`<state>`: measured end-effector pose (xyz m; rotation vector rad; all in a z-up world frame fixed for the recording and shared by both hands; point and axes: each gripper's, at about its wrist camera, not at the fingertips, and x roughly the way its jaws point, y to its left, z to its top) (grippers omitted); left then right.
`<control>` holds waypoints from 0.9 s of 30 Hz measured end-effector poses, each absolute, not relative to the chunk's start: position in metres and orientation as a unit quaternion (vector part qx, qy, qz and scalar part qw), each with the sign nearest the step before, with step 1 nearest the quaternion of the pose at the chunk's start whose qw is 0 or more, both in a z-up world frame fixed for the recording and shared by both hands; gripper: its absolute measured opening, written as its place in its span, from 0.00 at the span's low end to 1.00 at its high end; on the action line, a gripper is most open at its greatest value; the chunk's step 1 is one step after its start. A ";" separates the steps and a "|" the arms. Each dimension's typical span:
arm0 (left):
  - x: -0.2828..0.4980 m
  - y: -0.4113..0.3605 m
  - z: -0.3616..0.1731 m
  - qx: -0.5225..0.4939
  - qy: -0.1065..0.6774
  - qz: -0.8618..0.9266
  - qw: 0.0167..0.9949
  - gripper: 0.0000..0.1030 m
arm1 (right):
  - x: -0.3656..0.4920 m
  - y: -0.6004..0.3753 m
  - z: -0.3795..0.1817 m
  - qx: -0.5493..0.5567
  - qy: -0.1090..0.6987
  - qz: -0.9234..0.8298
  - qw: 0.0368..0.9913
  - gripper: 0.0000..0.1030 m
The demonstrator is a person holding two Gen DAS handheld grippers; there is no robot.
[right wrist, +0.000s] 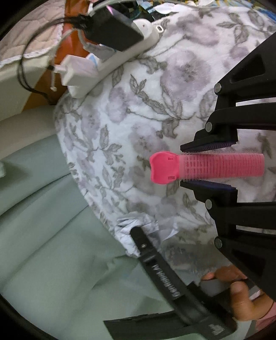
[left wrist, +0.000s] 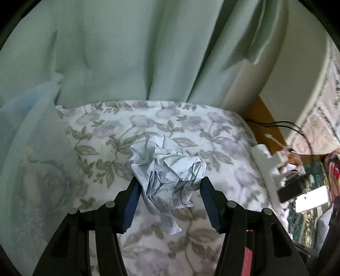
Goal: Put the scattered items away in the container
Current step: 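Lift the paper ball and pink roller and carry both over the clear box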
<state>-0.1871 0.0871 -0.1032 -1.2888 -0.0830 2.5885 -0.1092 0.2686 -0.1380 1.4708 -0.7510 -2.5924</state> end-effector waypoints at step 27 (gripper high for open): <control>-0.066 0.010 0.054 -0.257 -0.072 0.949 0.166 0.57 | -0.032 0.232 0.002 0.339 -0.212 -0.913 0.080 0.27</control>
